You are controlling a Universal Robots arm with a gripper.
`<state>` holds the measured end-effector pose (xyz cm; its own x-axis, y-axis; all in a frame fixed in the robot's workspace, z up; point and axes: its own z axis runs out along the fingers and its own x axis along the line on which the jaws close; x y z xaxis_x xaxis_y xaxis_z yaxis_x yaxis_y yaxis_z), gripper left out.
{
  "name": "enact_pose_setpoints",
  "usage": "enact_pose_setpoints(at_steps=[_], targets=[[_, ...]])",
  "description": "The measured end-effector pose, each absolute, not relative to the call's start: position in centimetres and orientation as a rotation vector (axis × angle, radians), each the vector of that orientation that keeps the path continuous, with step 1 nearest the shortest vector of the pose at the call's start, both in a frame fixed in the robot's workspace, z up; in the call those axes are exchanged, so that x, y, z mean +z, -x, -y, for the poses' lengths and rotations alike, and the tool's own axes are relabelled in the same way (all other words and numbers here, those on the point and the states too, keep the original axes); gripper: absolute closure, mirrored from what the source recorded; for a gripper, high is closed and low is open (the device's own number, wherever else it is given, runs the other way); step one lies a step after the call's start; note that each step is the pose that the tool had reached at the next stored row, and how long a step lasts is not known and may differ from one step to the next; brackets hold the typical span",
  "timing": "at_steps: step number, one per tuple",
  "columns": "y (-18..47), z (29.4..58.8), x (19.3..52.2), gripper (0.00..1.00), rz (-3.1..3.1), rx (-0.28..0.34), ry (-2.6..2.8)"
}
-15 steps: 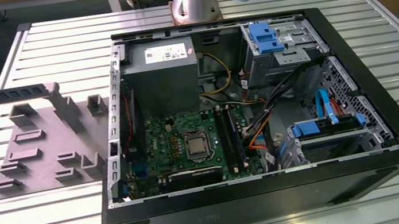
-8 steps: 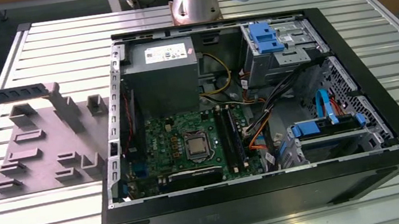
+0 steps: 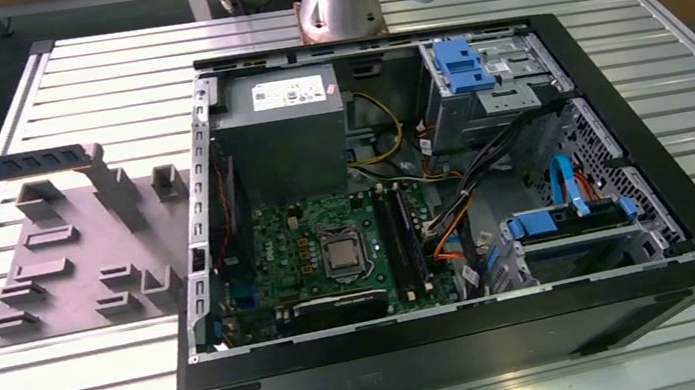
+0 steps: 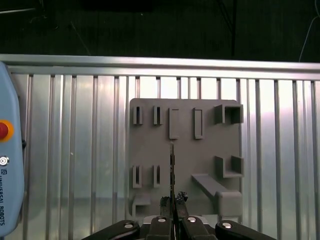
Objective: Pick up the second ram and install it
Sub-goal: 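Pick up the second ram and move it above second insertion slot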
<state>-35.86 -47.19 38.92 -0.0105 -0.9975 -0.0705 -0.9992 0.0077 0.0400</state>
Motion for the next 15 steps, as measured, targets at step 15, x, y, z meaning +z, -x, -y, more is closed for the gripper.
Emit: enact_pose_setpoints(at_steps=[15], targets=[[34.90,47.19,38.92,0.86,-2.214,0.122,2.194]])
